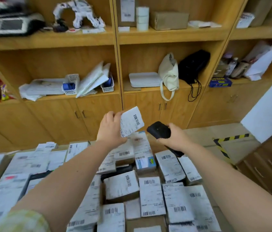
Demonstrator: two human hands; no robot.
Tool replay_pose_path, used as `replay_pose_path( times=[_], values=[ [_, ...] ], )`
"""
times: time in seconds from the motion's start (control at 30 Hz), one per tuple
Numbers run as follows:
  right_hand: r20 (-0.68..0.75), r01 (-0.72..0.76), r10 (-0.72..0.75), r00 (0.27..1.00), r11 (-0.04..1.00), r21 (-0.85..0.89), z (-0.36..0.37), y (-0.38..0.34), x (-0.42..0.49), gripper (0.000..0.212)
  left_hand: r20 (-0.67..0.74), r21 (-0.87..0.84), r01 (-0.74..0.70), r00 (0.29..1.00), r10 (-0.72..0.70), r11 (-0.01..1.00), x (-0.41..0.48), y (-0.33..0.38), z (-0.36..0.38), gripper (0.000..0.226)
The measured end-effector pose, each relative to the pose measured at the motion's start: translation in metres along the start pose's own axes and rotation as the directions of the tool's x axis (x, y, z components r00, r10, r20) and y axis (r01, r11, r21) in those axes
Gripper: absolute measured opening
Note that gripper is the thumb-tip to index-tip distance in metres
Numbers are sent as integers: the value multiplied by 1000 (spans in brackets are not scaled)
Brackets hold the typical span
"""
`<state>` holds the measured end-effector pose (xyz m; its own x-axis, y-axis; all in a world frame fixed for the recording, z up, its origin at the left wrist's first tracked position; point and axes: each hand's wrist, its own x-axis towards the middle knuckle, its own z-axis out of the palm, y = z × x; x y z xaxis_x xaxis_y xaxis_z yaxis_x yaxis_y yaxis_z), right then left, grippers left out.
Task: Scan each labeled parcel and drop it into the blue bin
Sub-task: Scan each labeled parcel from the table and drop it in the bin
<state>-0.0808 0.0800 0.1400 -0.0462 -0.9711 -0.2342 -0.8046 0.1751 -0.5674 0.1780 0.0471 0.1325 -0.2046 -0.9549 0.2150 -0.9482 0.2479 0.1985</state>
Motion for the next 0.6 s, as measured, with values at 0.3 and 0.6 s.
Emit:
replay_pose_path(
  times=[0.3, 0.6],
  values=[
    [47, 248, -275, 960, 767, -592, 53, -74, -75, 67, 91, 212, -60, 995, 41, 975, -72, -77, -47, 107],
    [73, 304, -366, 928, 628, -716, 53, -94, -81, 78, 88, 236, -72, 995, 53, 969, -93, -90, -58, 107]
  ],
)
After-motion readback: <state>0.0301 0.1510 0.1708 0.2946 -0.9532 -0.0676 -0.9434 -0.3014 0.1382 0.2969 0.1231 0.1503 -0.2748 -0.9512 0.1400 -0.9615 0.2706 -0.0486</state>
